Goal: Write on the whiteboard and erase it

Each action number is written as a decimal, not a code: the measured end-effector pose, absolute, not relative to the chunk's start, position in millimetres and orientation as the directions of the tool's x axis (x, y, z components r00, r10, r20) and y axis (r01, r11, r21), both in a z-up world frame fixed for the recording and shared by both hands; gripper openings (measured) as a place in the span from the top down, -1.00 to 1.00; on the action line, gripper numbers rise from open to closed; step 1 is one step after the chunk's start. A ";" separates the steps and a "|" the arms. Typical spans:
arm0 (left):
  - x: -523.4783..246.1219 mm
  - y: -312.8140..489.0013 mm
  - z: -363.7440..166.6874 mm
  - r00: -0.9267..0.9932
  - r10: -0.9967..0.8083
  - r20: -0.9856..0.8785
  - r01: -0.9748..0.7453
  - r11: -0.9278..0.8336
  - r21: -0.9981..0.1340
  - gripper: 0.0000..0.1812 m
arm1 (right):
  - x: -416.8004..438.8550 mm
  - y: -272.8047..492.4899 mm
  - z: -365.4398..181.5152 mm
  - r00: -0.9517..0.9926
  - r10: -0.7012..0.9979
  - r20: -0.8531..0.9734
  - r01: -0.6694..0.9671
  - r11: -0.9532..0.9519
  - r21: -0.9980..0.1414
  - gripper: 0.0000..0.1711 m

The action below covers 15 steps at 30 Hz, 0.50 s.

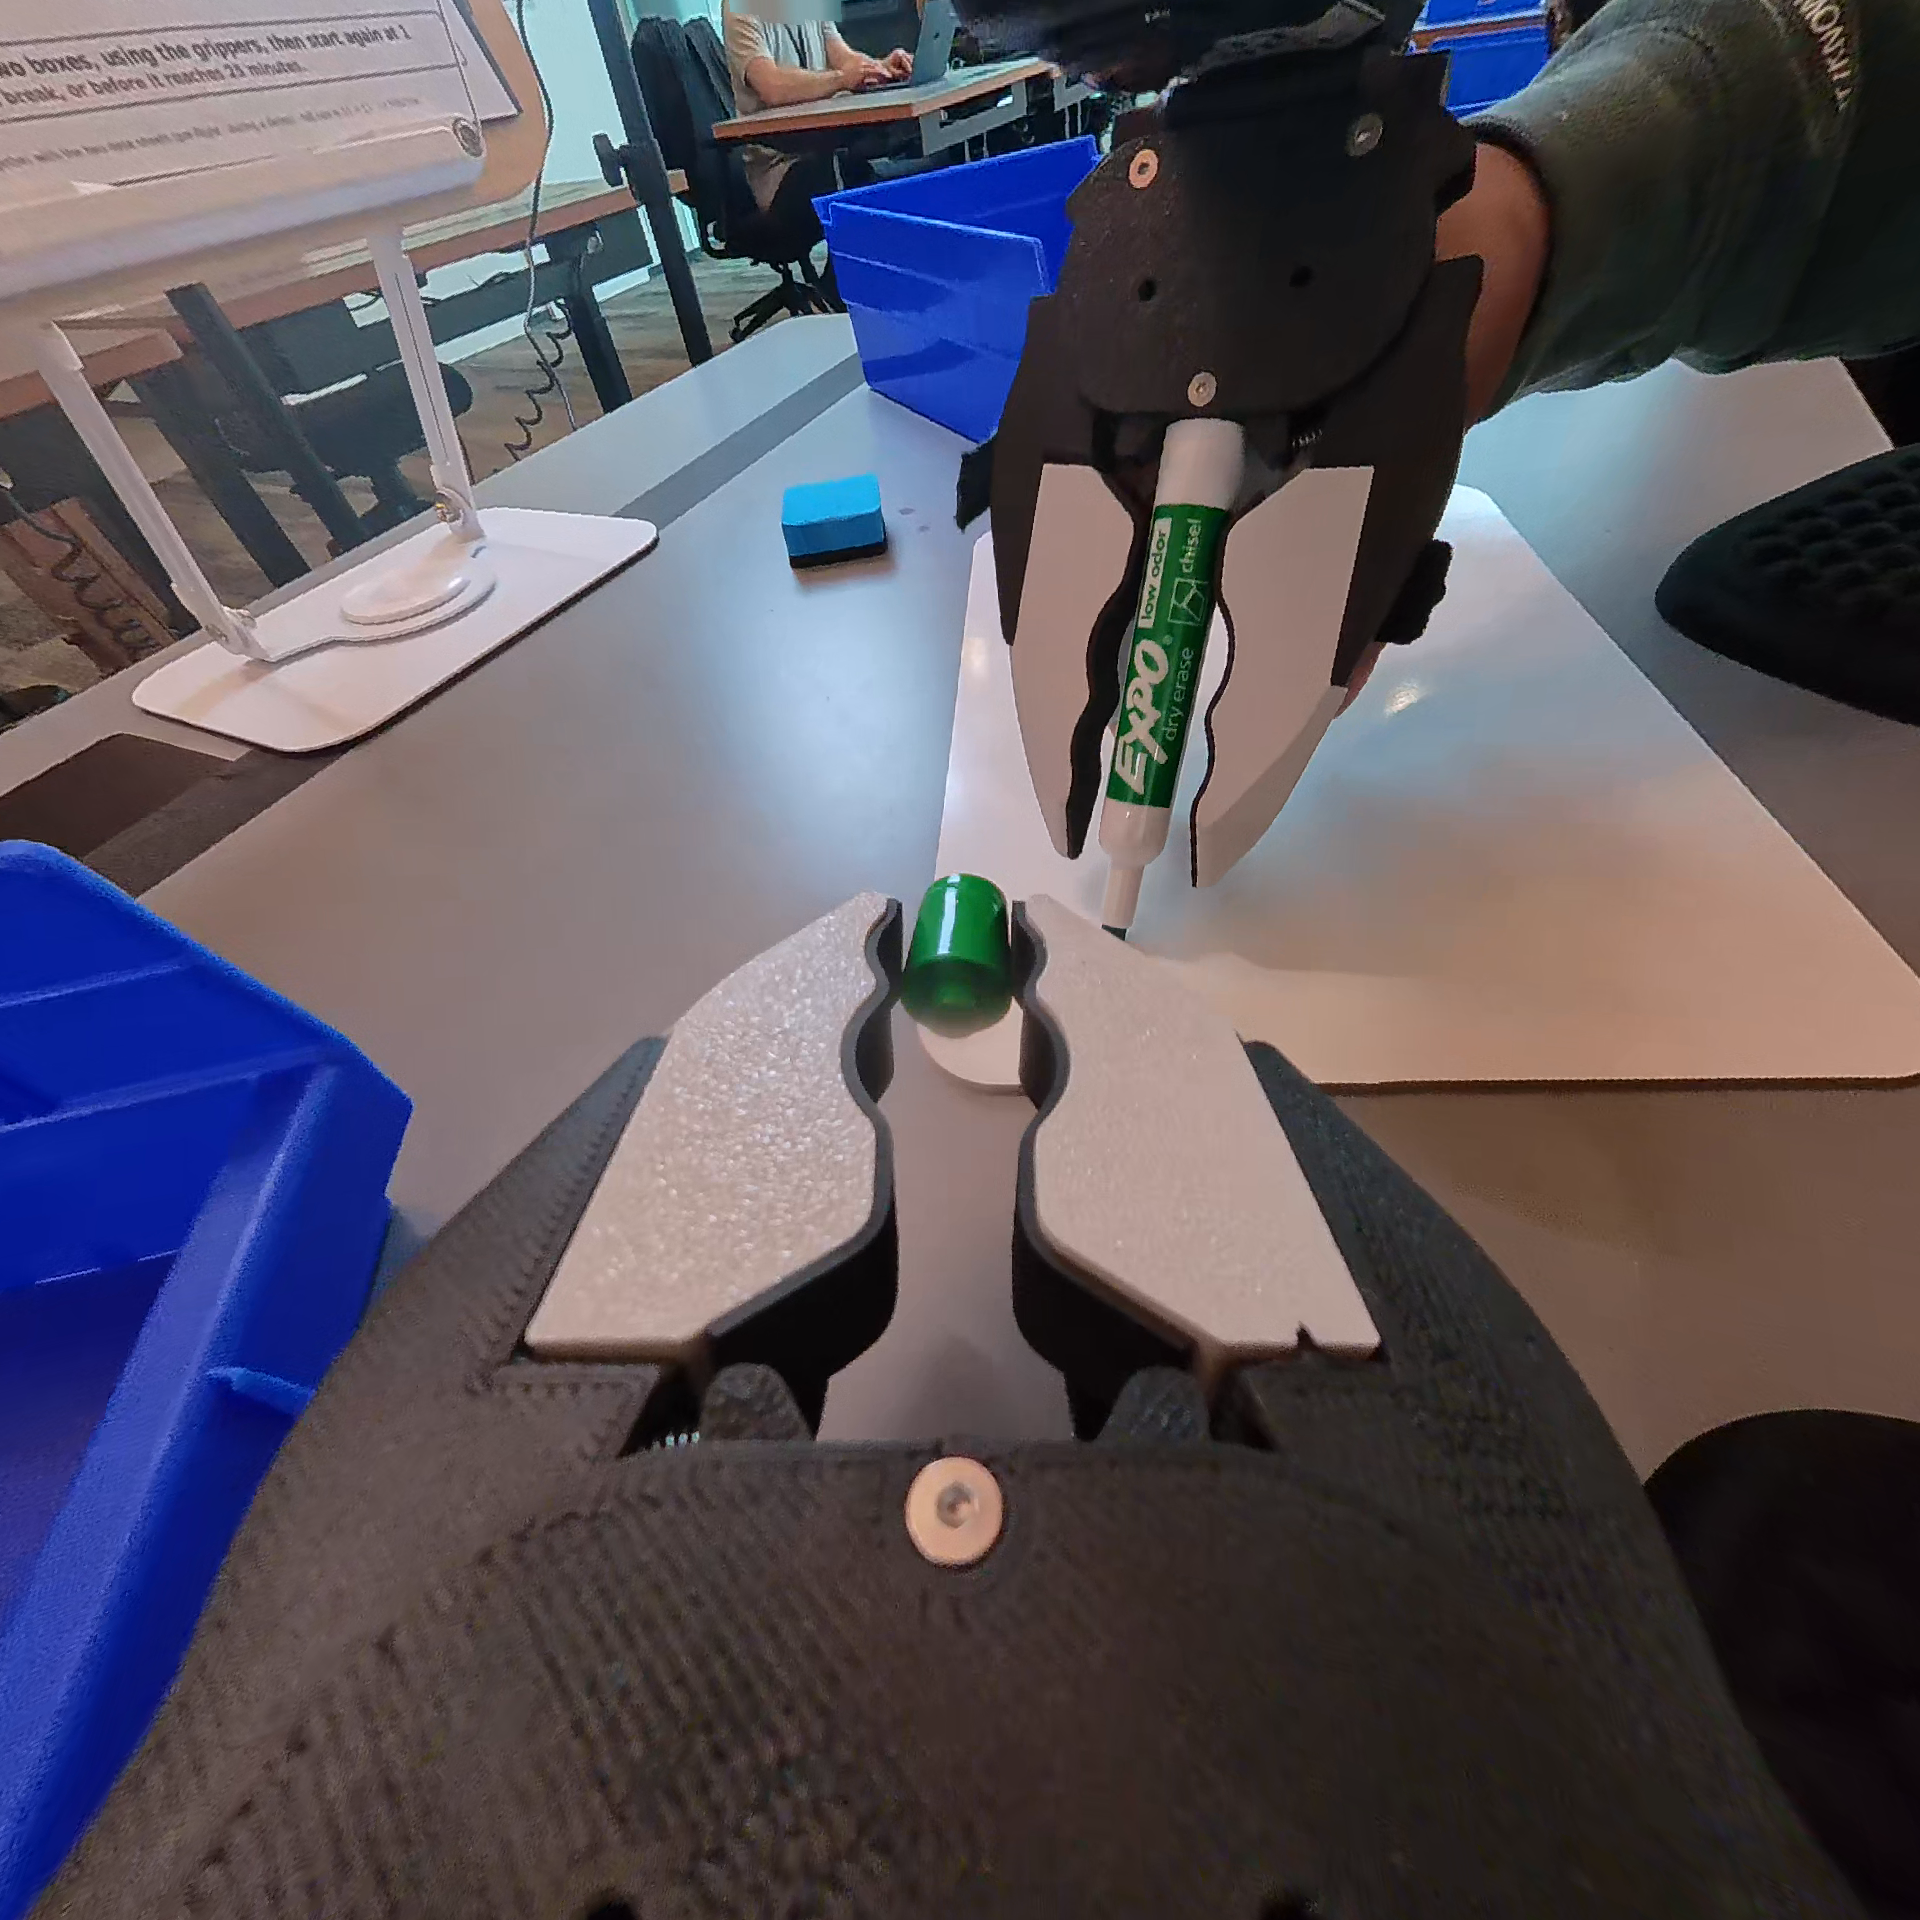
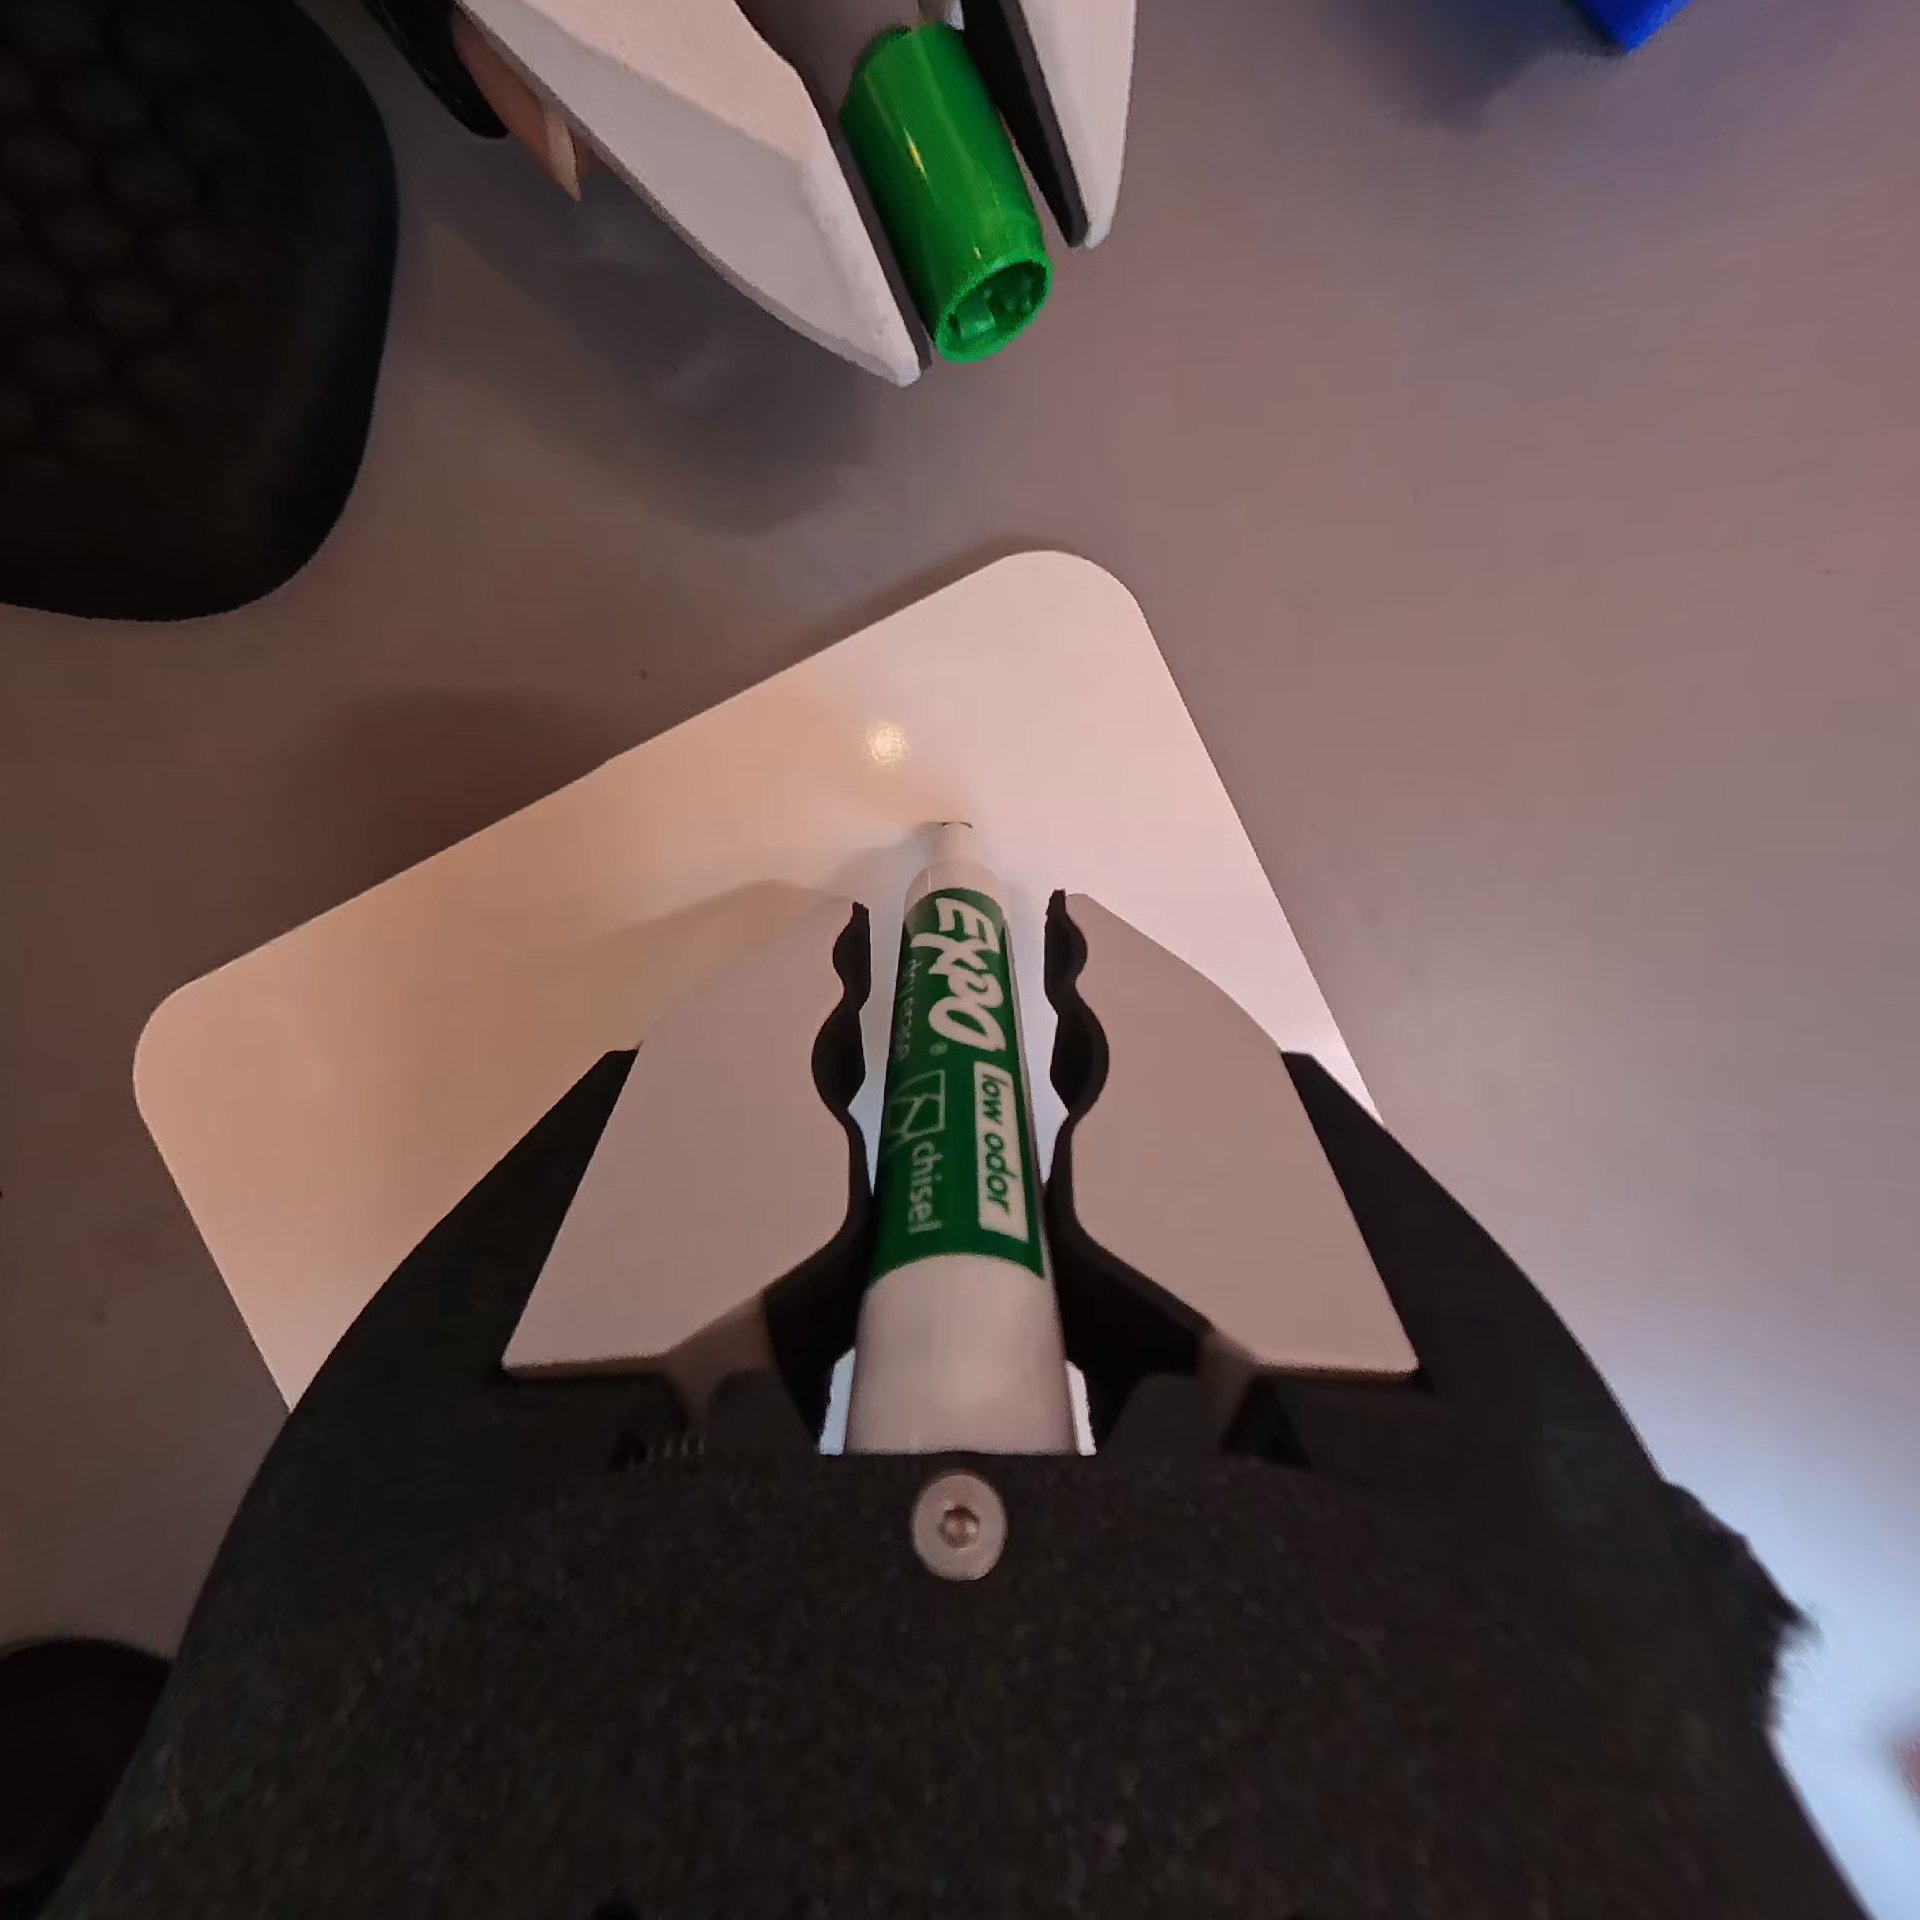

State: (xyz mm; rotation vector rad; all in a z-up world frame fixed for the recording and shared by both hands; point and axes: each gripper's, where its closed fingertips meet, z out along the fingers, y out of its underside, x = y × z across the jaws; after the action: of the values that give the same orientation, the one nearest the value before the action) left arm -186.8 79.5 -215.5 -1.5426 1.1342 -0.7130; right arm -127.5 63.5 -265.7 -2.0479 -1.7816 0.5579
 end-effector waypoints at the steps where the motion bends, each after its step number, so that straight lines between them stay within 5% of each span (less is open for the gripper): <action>1: -186.5 79.2 -216.0 0.373 -0.921 -0.112 -0.301 -0.007 -0.953 0.78 | -129.2 62.5 -266.0 0.117 0.991 -0.057 0.846 -0.130 -0.516 0.61; 15: -185.9 78.9 -219.7 0.366 -0.925 -0.105 -0.314 -0.017 -0.949 0.78 | -135.8 10.5 -266.0 -0.010 0.995 -0.100 0.873 -0.040 -0.486 0.61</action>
State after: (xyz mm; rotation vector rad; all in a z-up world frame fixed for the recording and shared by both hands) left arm -185.9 78.9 -219.7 -1.5580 1.1492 -0.7156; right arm -135.8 10.5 -266.0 -1.9871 -1.9548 0.6144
